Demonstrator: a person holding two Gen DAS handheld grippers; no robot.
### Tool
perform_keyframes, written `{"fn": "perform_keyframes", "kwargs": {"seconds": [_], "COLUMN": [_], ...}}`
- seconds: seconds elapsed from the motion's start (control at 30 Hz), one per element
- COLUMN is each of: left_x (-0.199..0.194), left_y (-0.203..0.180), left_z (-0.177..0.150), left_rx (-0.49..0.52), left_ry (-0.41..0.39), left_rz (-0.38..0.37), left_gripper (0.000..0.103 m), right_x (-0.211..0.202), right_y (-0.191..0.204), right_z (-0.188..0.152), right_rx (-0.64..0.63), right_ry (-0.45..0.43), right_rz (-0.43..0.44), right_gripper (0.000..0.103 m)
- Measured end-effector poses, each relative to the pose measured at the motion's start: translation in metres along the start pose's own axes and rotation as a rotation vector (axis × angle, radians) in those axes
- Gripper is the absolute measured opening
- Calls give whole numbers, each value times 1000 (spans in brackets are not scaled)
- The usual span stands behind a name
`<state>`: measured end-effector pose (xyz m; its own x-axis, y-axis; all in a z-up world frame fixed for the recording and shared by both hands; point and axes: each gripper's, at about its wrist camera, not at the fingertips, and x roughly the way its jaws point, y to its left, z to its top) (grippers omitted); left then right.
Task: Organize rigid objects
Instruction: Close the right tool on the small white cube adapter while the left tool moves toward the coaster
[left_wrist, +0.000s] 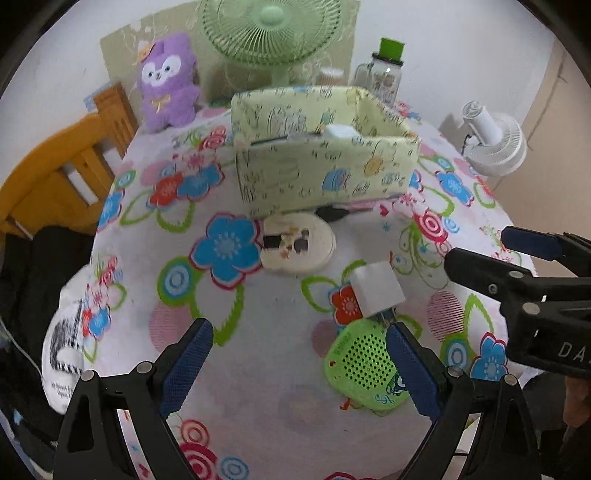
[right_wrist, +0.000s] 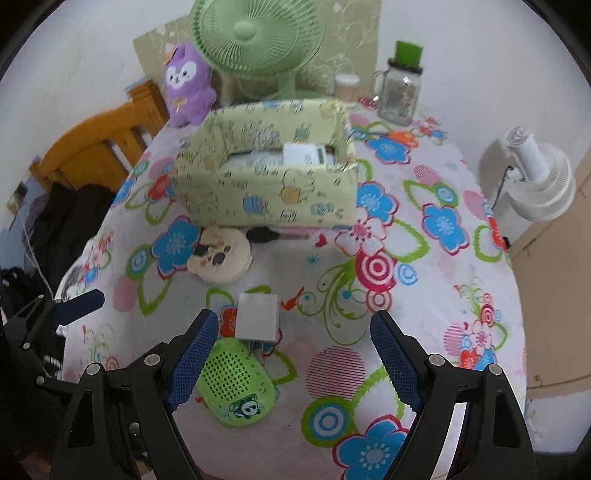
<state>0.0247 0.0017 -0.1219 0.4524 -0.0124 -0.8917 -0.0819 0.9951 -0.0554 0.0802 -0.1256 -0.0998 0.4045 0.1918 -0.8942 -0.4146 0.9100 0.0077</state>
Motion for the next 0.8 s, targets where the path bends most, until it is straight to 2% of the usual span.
{"fn": "perform_keyframes", "kwargs": {"seconds": [0.3,0.8], "left_x": [25,65], "left_y": [1,10], "left_z": [3,3], "left_rx": [-29,66], "left_ry": [14,78], "left_rz": [70,65], "left_gripper": [96,96], "right_x": [36,85], "right_y": [9,14], "right_z": [3,-5], "right_rx": [-61,-7], "right_ry": [45,145], "right_rz": [45,51], "right_gripper": [86,78]}}
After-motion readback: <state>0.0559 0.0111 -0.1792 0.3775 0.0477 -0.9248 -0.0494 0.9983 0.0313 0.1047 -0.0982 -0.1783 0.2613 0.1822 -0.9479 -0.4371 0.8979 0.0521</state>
